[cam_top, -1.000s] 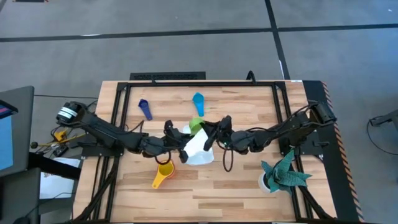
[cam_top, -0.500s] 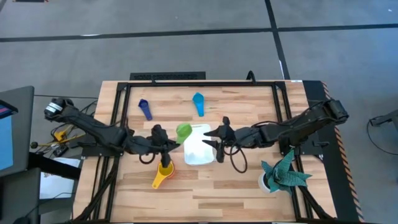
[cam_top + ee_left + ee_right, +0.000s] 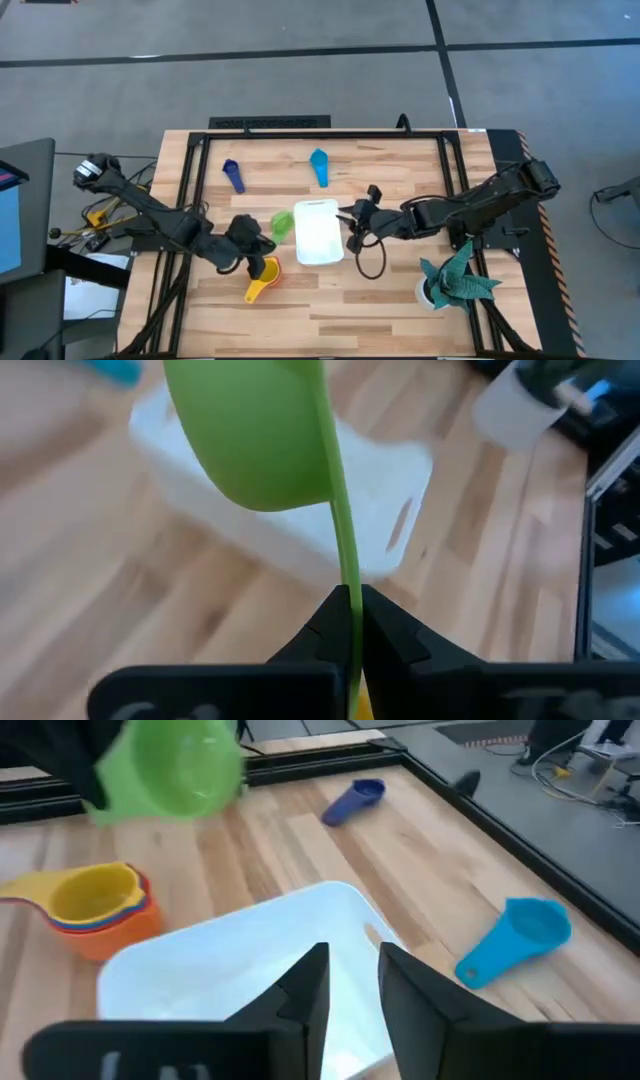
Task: Nest measuring cups in basket
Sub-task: Stack the green nest measuring cup into the yellow nest measuring cup
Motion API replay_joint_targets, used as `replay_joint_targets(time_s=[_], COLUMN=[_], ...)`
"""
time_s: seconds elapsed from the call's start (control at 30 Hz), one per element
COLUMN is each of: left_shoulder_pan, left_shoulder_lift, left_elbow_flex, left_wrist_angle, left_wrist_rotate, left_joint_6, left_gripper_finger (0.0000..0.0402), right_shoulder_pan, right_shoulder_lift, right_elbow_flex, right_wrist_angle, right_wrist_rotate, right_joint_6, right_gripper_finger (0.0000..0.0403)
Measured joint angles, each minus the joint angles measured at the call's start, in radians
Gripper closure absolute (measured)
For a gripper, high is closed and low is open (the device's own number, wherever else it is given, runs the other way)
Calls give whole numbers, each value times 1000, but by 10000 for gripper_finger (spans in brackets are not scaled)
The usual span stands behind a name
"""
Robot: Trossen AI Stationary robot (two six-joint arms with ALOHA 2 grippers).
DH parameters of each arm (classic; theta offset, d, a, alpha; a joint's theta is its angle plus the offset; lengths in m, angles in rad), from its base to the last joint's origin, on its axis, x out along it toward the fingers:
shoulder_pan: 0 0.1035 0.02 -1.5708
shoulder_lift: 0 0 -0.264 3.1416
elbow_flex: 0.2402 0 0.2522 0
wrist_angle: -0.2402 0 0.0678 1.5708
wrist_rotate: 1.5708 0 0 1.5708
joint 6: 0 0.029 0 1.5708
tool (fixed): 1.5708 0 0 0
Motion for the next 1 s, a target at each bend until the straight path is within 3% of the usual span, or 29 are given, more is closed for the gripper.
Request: replay_joint_targets(time_s=[0.2,0.4,0.57,1.0], left_shoulder_pan=[-83,-171,-221,-334], left_shoulder_lift=[0,0,0,0], left_elbow_flex=[0,0,0,-43], left_wrist_angle=[-59,-64,-64,-85], left_wrist_rotate=[46,184,187,67], left_joint_6=[-199,-379,-486,-665], left_gripper_finger=[402,402,401,401], right_shoulder_pan=[-40,-97,-109,-109], right_shoulder_lift=[-20,-60,-89,-94], right_elbow_flex=[-134,-275,-342,-415], right_wrist_angle=[121,326,448,568], right_wrist_rotate=[55,-16,-81,-84], right_joint_6=[57,90,82,78], right_gripper_finger=[311,317,317,317])
